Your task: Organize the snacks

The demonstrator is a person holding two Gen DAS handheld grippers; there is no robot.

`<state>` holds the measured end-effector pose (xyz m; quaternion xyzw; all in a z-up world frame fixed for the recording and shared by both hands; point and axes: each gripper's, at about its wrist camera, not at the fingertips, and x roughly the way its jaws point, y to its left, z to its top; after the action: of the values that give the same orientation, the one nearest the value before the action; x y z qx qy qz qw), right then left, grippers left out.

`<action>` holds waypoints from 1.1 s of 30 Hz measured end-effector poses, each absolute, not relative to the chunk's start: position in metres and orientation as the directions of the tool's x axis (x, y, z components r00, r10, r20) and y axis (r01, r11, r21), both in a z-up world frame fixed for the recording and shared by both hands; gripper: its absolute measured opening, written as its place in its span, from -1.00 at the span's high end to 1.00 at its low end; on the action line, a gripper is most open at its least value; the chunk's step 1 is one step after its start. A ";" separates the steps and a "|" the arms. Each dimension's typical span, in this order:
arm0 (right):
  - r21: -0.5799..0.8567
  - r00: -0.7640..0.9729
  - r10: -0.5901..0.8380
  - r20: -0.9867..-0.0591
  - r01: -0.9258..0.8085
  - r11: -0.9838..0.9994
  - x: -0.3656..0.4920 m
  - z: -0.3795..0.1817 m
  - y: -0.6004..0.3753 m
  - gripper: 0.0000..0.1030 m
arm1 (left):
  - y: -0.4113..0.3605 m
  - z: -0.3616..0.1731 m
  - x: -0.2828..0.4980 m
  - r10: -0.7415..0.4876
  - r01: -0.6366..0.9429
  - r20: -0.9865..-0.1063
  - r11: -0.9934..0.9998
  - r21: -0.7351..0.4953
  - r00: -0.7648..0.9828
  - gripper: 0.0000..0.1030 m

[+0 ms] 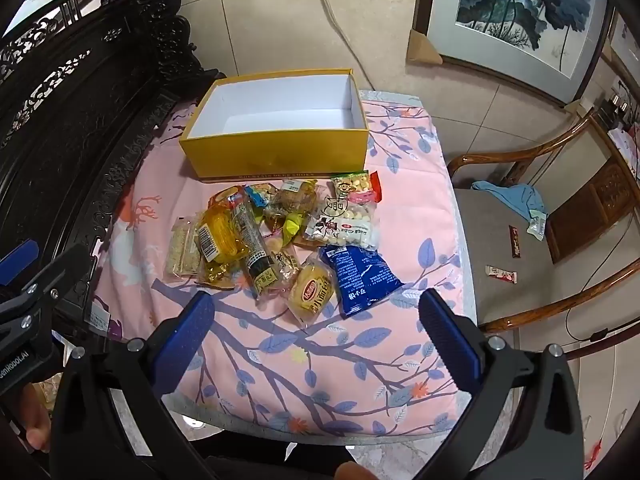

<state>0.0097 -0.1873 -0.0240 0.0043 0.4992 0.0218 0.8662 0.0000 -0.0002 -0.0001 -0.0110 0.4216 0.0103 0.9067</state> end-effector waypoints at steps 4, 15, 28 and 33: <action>0.030 0.503 0.043 -0.863 -0.034 0.999 0.010 -0.024 -0.189 -0.97 | 0.001 0.000 0.000 0.013 -0.038 -0.768 0.999 -0.015 0.640 -0.96; 0.034 0.497 0.048 -0.866 -0.036 0.999 0.011 -0.024 -0.189 -0.97 | 0.001 -0.001 0.003 0.022 -0.050 -0.768 0.999 -0.013 0.640 -0.96; 0.034 0.493 0.047 -0.869 -0.036 0.999 0.012 -0.027 -0.193 -0.97 | 0.002 -0.002 0.004 0.024 -0.052 -0.770 0.999 -0.012 0.638 -0.96; 0.031 0.489 0.045 -0.871 -0.036 0.999 0.012 -0.029 -0.194 -0.97 | 0.002 -0.002 0.004 0.027 -0.056 -0.771 0.998 -0.010 0.636 -0.96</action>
<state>0.0116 -0.1939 -0.0289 0.0045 0.5048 0.0234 0.8629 0.0043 0.0021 -0.0019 -0.0166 0.4257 0.0230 0.9044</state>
